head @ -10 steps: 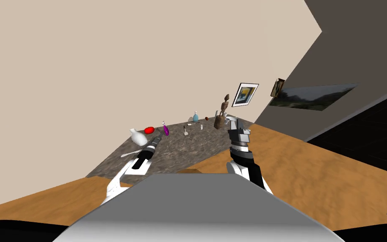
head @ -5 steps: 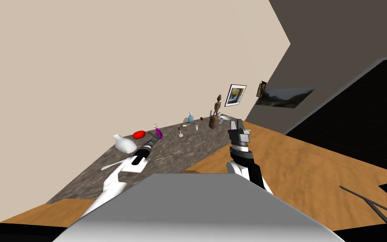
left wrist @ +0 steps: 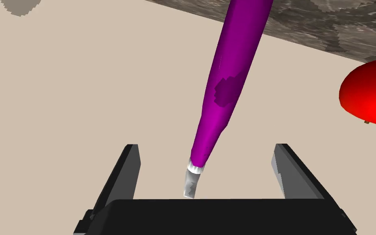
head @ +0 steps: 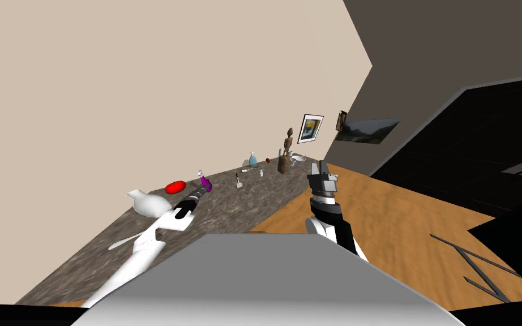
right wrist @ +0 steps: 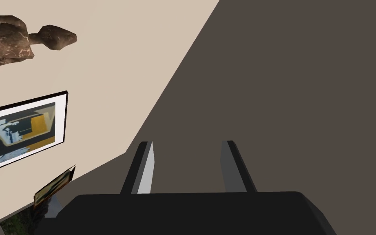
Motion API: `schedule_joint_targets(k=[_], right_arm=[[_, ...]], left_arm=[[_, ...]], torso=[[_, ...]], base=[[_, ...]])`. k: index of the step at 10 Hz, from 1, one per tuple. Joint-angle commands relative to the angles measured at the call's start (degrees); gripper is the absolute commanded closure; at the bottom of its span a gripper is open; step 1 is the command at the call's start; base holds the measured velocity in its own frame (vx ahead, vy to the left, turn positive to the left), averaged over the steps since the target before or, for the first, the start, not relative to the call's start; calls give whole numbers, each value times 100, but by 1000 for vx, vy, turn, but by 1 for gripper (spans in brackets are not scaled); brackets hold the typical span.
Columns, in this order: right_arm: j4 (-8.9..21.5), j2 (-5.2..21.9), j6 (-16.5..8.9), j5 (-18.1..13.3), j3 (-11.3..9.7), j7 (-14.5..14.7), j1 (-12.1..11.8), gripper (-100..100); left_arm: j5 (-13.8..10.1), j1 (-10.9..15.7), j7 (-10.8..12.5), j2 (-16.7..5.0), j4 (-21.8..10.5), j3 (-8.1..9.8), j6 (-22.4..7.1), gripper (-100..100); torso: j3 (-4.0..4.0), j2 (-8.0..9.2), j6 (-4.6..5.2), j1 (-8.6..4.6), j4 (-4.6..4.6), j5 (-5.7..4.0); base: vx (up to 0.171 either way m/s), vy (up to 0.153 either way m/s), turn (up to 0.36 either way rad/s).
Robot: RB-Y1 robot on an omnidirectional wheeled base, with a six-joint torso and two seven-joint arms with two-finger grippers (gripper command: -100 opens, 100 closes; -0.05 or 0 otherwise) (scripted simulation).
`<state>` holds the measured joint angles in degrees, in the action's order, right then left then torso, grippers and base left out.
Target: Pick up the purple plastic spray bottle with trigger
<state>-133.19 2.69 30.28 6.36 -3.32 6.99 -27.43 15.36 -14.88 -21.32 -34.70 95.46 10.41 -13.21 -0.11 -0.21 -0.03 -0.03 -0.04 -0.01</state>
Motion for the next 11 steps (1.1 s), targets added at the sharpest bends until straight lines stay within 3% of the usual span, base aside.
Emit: schedule_joint_targets(k=[1,6,7,8,9,11], right_arm=[[0,0,0,0,0,0,0,0],[0,0,0,0,0,0,0,0],[0,0,0,0,0,0,0,0],[0,0,0,0,0,0,0,0],[0,0,0,0,0,0,0,0],[0,0,0,0,0,0,1,0]], left_arm=[[89,106,-123,-158,-283,49,-123,-100],[279,281,-348,-497,-732,149,-448,-100],[276,250,-325,-442,-689,150,-398,-100],[281,256,-333,-446,-705,153,-397,0],[89,480,-395,-627,-990,103,-111,-100],[89,480,-395,-627,-1303,103,-12,-100]], torso=[[0,0,0,0,0,0],[6,10,-3,4,2,1],[7,13,-3,4,2,1],[10,19,-4,5,4,1],[13,23,-4,6,5,1],[17,31,-3,-10,6,-2]], base=[[51,-22,-112],[36,-12,-104],[10,-3,-13],[0,0,0],[-19,-41,-134],[-18,-36,-53]])
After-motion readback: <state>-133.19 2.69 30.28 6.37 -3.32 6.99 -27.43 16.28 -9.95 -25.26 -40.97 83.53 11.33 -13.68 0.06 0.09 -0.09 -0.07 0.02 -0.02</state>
